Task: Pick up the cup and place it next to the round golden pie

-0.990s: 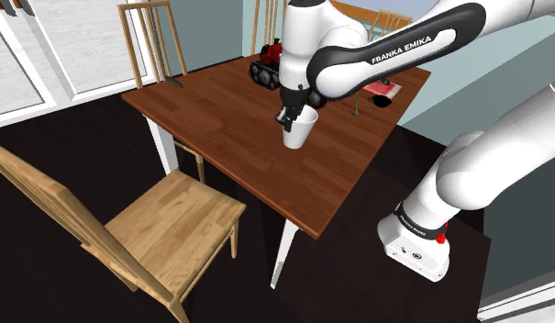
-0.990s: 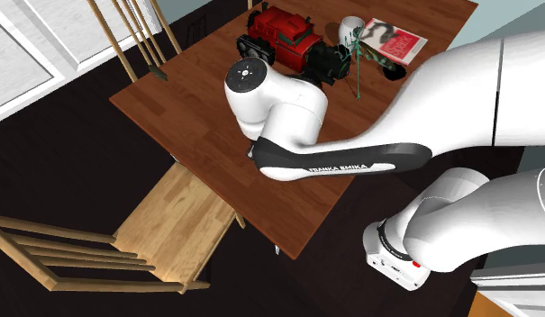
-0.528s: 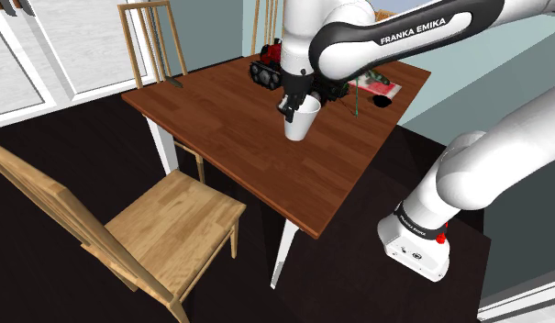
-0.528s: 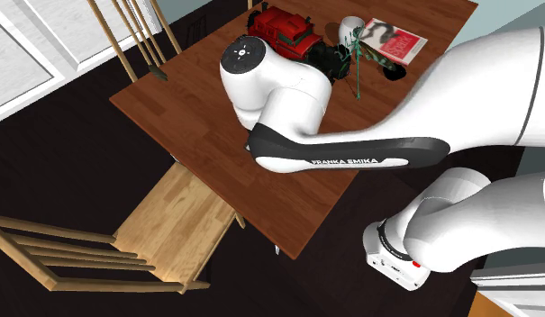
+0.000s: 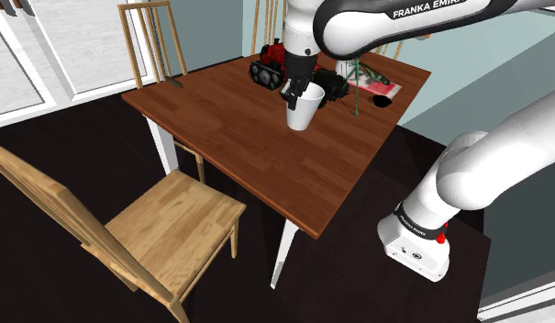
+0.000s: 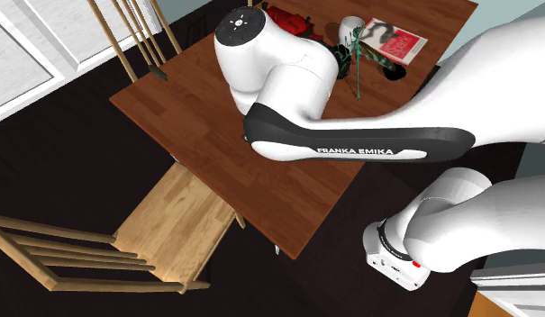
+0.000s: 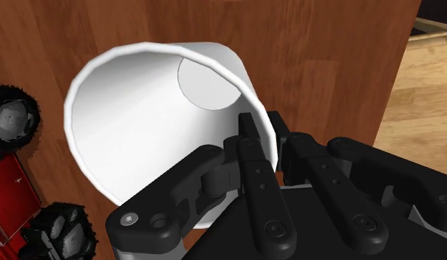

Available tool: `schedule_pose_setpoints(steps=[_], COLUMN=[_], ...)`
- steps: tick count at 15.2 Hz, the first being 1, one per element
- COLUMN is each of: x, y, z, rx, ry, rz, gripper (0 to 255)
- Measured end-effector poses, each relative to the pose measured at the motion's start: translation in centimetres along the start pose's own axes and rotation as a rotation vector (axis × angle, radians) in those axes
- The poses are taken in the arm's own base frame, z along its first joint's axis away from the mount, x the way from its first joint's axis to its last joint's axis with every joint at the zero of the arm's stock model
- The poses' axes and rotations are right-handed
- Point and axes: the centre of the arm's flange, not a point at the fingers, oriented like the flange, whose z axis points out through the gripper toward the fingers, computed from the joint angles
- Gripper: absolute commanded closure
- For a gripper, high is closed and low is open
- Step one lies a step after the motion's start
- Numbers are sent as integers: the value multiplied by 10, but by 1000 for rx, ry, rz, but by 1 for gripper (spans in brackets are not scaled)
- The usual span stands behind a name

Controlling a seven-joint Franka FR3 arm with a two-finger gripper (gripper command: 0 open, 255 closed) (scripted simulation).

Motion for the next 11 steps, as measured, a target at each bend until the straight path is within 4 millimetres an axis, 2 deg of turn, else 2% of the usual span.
schedule_pose_setpoints(steps=[11], x=[5], y=[13], z=[-56], rx=[0], ry=[0], rz=[0], gripper=[255])
